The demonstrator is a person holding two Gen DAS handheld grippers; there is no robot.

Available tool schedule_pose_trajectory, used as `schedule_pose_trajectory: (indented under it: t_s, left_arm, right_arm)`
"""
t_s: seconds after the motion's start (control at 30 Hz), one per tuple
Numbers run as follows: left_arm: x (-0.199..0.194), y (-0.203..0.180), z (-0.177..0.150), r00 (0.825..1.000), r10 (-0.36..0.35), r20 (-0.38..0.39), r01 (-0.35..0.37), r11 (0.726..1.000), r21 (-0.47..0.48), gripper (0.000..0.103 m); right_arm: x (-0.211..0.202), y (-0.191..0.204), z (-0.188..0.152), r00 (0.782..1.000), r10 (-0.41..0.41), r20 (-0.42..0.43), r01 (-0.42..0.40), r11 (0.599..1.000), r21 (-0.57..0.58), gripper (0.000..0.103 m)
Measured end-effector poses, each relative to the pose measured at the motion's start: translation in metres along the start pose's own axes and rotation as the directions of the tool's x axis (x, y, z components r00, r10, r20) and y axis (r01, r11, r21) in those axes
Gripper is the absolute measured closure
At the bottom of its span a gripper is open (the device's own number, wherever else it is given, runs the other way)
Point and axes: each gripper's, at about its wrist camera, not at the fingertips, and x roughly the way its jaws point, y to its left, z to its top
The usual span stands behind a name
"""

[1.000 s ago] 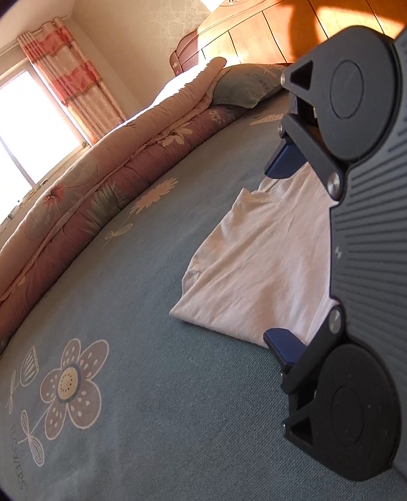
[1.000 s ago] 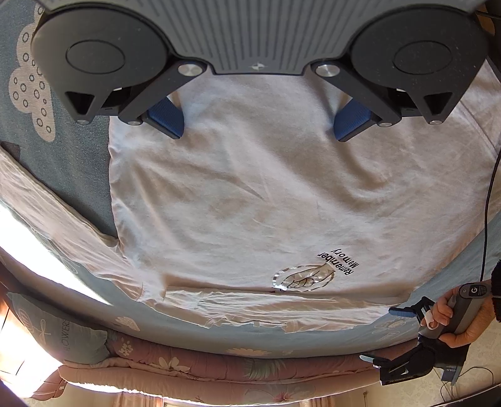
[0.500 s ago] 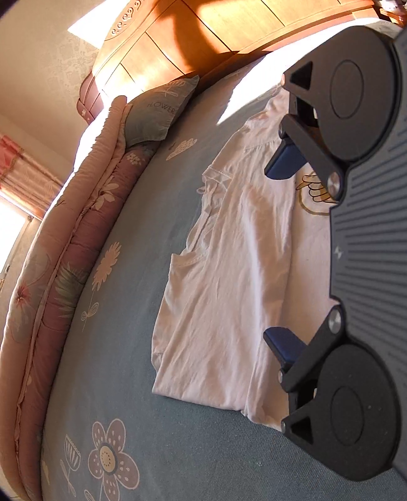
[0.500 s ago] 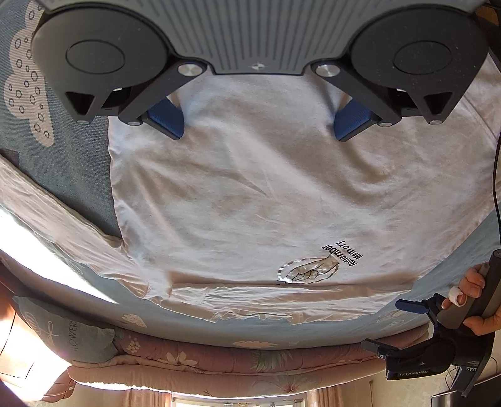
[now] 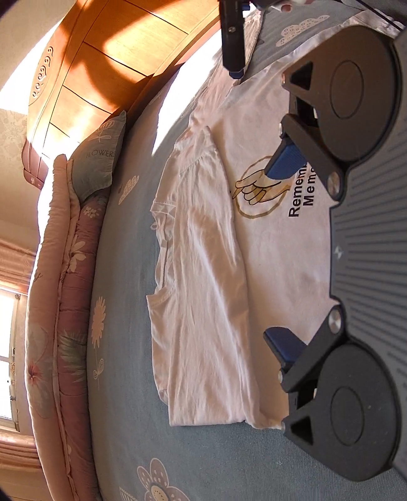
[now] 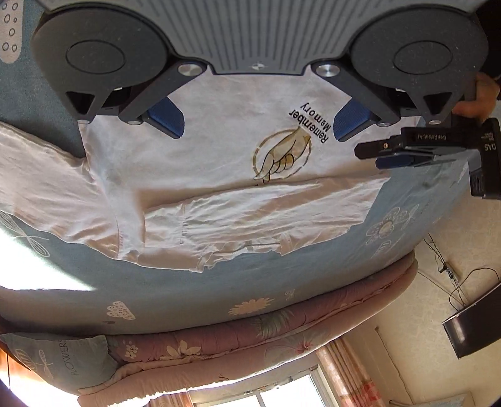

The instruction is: Fold clothes

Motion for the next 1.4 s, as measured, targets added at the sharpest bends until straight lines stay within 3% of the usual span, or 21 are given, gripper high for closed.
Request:
schedule_pose_trajectory:
  t_s: [0.1,0.2,0.27,0.4,0.47,0.53,0.6,0.67,0.77,0.83,1.0,1.1,1.2,1.27,1.4]
  left_arm:
    - [-0.007,0.016,0.003,1.000,0.026,0.016,-0.025,0.999,-0.048,0.003]
    - [-0.012,0.026,0.005,0.998,0.058,0.026,-0.056,0.996,-0.076,0.003]
    - [-0.015,0.033,0.006,0.997,0.063,0.044,-0.059,0.995,-0.077,0.003]
    - [-0.018,0.051,0.009,0.996,0.074,0.048,-0.067,0.989,-0.135,0.003]
    - [-0.018,0.058,0.009,0.996,0.078,0.045,-0.070,0.985,-0.157,0.003]
    - [-0.018,0.061,0.008,0.996,0.081,0.036,-0.075,0.985,-0.158,0.003]
    - [-0.017,0.064,0.008,0.996,0.085,0.027,-0.079,0.984,-0.160,0.003]
    - [-0.016,0.066,0.007,0.996,0.085,0.019,-0.081,0.984,-0.162,0.003]
    - [-0.014,0.065,0.004,0.998,0.071,0.001,-0.070,0.986,-0.152,0.003]
    - [-0.012,0.060,0.003,0.997,0.076,-0.019,-0.078,0.989,-0.123,0.003]
    - [-0.013,0.051,0.002,0.994,0.106,-0.015,-0.107,0.992,-0.068,0.003]
    - [-0.018,0.059,0.003,0.995,0.104,0.003,-0.103,0.990,-0.095,0.003]
    - [-0.023,0.073,0.005,0.992,0.122,0.011,-0.120,0.984,-0.135,0.003]
    - [-0.028,0.083,0.005,0.991,0.133,0.018,-0.128,0.979,-0.157,0.003]
    - [-0.039,0.099,0.005,0.987,0.157,0.035,-0.147,0.971,-0.191,0.003]
  right_arm:
    - [0.038,-0.023,0.030,0.999,0.032,-0.012,-0.029,0.983,0.183,0.000]
    - [0.076,-0.054,0.037,0.997,0.074,-0.027,-0.056,0.909,0.412,0.000]
    - [0.088,-0.051,0.039,0.994,0.110,-0.019,-0.091,0.898,0.431,0.000]
    - [0.111,-0.008,0.063,0.989,0.148,0.027,-0.150,0.950,0.273,0.000]
    - [0.134,0.011,0.075,0.991,0.130,-0.020,-0.125,0.977,0.174,0.000]
    - [0.159,0.021,0.079,0.993,0.054,-0.109,-0.045,0.996,0.081,0.000]
    - [0.170,0.023,0.072,0.984,-0.032,-0.175,0.028,0.999,-0.028,0.000]
    - [0.160,0.018,0.056,0.980,-0.069,-0.186,0.042,0.989,-0.145,0.000]
    - [0.135,0.011,0.036,0.978,-0.103,-0.184,0.059,0.972,-0.229,0.000]
    - [0.127,0.018,0.037,0.967,-0.154,-0.202,0.101,0.963,-0.249,0.000]
    - [0.142,0.059,0.058,0.982,-0.157,-0.103,0.123,0.951,-0.282,0.000]
    - [0.182,0.070,0.059,0.977,-0.130,-0.168,0.085,0.964,-0.253,0.000]
    - [0.208,0.086,0.053,0.970,-0.174,-0.168,0.115,0.944,-0.311,0.000]
    - [0.211,0.091,0.058,0.964,-0.195,-0.182,0.130,0.938,-0.322,0.000]
    - [0.188,0.102,0.061,0.984,-0.124,-0.126,0.076,0.940,-0.333,0.000]
